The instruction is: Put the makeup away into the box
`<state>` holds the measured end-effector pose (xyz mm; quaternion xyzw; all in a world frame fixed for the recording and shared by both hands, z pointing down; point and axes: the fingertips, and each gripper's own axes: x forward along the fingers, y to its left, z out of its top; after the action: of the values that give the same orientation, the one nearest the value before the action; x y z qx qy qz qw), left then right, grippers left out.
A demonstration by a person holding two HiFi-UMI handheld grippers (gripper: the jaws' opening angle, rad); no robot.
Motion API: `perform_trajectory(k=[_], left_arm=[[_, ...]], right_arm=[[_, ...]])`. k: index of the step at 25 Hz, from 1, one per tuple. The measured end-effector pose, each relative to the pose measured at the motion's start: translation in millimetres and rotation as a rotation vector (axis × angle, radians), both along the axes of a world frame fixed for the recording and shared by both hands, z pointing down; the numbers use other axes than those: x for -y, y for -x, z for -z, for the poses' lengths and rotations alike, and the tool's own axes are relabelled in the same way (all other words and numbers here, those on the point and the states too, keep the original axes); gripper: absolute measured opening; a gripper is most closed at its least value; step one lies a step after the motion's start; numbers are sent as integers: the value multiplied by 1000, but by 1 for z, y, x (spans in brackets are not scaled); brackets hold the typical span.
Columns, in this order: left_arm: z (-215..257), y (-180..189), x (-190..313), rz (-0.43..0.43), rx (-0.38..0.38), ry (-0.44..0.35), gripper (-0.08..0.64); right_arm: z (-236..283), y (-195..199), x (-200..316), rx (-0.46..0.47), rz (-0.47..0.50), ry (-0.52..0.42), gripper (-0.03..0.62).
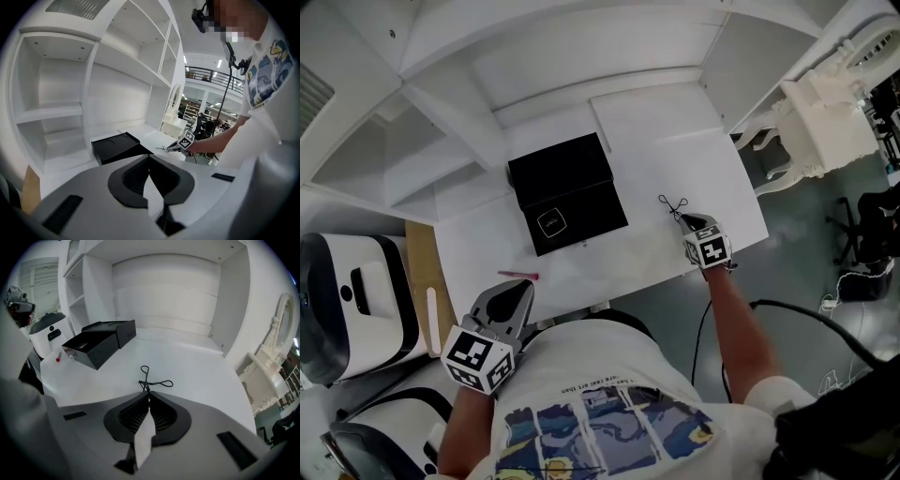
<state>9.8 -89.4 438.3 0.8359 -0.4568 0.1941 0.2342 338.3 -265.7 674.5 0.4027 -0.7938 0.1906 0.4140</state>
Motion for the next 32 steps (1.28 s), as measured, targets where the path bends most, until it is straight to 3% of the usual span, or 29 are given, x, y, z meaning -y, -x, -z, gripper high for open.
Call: perform_trajectory(k=[14, 32], left_arm=[[7, 16, -13, -20, -46, -25, 14], [11, 82, -54, 39, -78, -44, 14]], right_arm=[[48, 15, -16, 6, -20, -34, 32], [105, 127, -36, 34, 109, -60, 32]])
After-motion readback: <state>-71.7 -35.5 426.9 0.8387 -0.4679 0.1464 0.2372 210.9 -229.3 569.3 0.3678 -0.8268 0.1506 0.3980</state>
